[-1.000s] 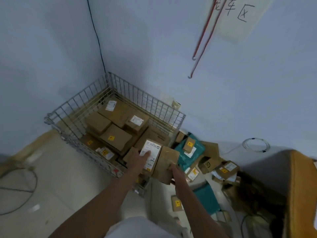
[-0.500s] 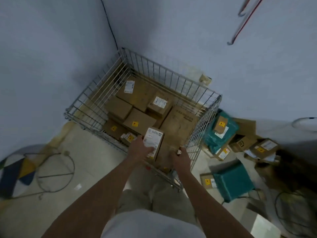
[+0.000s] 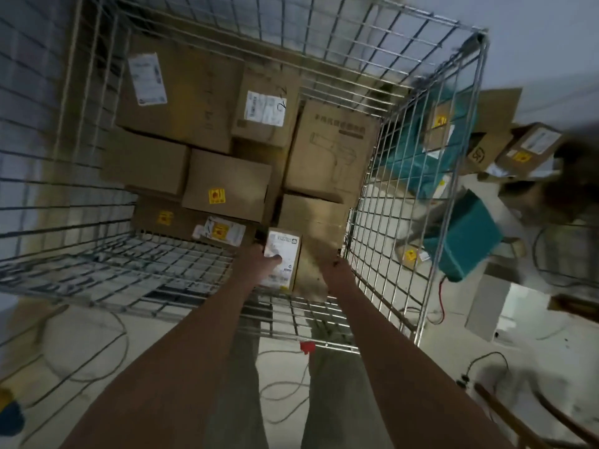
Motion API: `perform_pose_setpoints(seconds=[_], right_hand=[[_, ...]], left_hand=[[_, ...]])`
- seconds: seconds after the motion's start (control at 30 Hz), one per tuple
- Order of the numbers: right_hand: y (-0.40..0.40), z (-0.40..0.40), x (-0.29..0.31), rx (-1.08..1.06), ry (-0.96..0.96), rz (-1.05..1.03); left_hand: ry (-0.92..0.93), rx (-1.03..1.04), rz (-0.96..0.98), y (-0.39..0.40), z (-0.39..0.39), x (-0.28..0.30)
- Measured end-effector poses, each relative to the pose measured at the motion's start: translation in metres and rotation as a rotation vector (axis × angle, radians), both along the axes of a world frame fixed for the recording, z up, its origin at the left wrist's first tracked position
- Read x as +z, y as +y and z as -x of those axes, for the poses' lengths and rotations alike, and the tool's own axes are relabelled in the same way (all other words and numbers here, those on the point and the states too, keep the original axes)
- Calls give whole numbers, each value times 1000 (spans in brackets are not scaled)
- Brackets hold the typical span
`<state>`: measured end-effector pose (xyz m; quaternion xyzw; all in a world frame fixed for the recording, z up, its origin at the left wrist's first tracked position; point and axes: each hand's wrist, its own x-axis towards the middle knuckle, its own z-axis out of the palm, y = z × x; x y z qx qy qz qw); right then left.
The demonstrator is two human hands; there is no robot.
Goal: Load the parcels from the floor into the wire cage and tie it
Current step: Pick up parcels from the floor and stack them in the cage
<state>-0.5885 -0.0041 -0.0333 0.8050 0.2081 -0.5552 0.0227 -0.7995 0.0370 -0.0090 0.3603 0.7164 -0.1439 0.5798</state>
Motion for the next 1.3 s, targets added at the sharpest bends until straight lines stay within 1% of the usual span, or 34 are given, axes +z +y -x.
perform_pose_setpoints(seconds=[0.03, 0.07, 0.1, 0.13, 0.17, 0.2, 0.27, 0.3, 0.33, 0.37, 0.43, 0.47, 0.5, 0.53, 0.57, 0.6, 0.63, 0.7, 0.77, 0.87, 0.97, 1.03, 1.1, 1.13, 1.3], right_hand=[[-9, -1, -35, 0, -9, 9], [-11, 3, -50, 3, -11, 26], [-7, 9, -51, 22, -22, 30], [-1, 15, -48, 86, -29, 23], [4, 19, -46, 167, -35, 13], [9, 21, -48, 243, -46, 2], [14, 20, -64, 376, -84, -21], [19, 19, -68, 438, -95, -26], [21, 18, -77, 489, -107, -32], [25, 16, -84, 537, -109, -51], [33, 13, -89, 574, -69, -110], [38, 9, -93, 556, -34, -140], [44, 5, -94, 549, -13, -178], [50, 1, -95, 562, -3, -213], [55, -2, -96, 610, -1, -223], [56, -5, -98, 696, 1, -208], [56, -6, -99, 797, -21, -188], [48, -6, -105, 922, -112, -232], [36, -3, -112, 906, -150, -319], [29, -6, -119, 806, -103, -406], [30, -14, -122, 880, -167, -455], [31, -21, -120, 880, -215, -413], [28, -31, -115, 806, -212, -345], [25, -38, -113, 818, -214, -313], [8, -71, -105, 1213, -196, -158]], left_hand=[[-1, 9, 29, -4, -2, -15], [-17, 29, 56, -8, -3, -29], [-31, 67, 81, -10, -6, -39], [-32, 132, 98, -12, -6, -51], [-28, 236, 113, -11, -9, -57], [-20, 395, 132, -11, -12, -64], [-40, 801, 205, -6, -23, -80], [-73, 960, 209, -5, -26, -87], [-66, 1065, 188, -20, -26, -133], [-67, 1146, 170, -31, -28, -165], [-22, 1186, 225, -45, -35, -193], [11, 1169, 248, -58, -37, -219], [-2, 1188, 255, -59, -41, -220], [-15, 1142, 248, -49, -48, -191], [-39, 1161, 242, -38, -53, -165], [-48, 1184, 201, -28, -58, -142], [-61, 1220, 155, -26, -59, -131], [-101, 1271, 129, -29, -59, -127], [-79, 1232, 145, -36, -55, -136], [-67, 1210, 142, -46, -49, -152], [-142, 1208, 131, -44, -45, -139], [-165, 1271, 107, -47, -38, -136], [-177, 1359, 83, -49, -29, -134], [-168, 1369, 79, -48, -27, -129], [-131, 1308, 111, -47, -30, -133]])
